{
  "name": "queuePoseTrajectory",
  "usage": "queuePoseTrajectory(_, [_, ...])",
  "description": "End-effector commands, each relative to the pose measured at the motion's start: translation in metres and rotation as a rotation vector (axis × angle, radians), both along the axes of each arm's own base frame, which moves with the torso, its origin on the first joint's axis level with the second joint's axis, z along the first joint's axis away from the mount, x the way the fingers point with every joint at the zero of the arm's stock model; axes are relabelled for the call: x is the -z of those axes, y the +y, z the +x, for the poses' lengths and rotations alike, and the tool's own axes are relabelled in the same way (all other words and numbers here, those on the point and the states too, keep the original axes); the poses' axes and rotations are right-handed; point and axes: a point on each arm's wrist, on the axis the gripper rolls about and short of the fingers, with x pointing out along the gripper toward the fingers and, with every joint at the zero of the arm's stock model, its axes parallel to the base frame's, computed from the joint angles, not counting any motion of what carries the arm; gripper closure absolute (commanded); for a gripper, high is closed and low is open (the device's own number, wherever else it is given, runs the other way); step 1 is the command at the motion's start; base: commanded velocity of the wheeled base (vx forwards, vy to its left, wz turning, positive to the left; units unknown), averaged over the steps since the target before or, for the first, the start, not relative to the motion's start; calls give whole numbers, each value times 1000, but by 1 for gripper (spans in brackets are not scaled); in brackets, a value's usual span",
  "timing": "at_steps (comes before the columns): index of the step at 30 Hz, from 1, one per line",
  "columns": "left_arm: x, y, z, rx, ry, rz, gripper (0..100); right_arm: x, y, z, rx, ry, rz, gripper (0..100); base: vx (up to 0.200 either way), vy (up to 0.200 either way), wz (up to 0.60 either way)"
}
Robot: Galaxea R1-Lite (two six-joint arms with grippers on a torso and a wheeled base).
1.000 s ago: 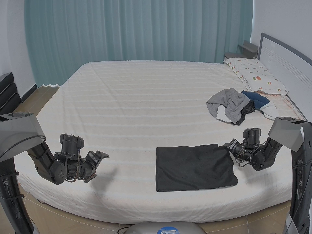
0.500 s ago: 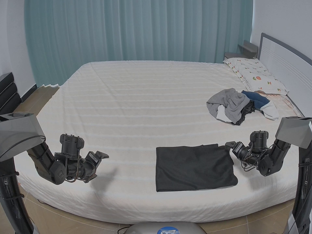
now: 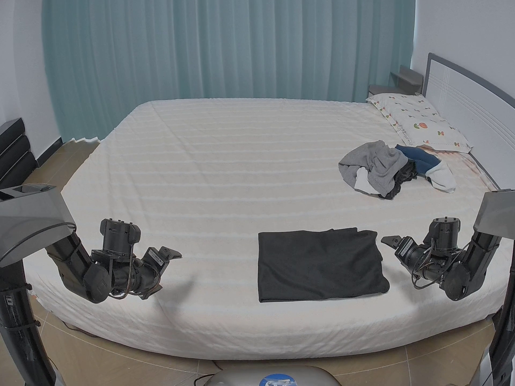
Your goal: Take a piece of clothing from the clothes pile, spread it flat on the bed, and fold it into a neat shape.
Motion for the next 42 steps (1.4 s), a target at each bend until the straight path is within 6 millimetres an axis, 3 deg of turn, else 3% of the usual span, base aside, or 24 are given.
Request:
queuePoseTrajectory(1, [-3, -1, 1, 2, -11, -4, 0, -2, 3, -3, -11, 0, -1, 0, 0, -200, 0])
queuePoseTrajectory(12, [-4, -9, 3, 25, -21, -6, 0, 0, 18, -7, -53, 8, -2, 0, 0, -200, 0])
queuePoseTrajectory(23, [0, -16, 3, 47, -9, -1, 0, 4, 27, -23, -84, 23, -13, 0, 0, -200, 0])
queuePoseTrajectory(33, [4, -34, 20, 64, -60, 106, 0, 5, 35, -37, -120, 16, -10, 0, 0, 0, 0])
queuePoseTrajectory(42, [41, -54, 29, 220, -53, 250, 0, 6, 38, -41, -133, 16, -10, 0, 0, 0, 0])
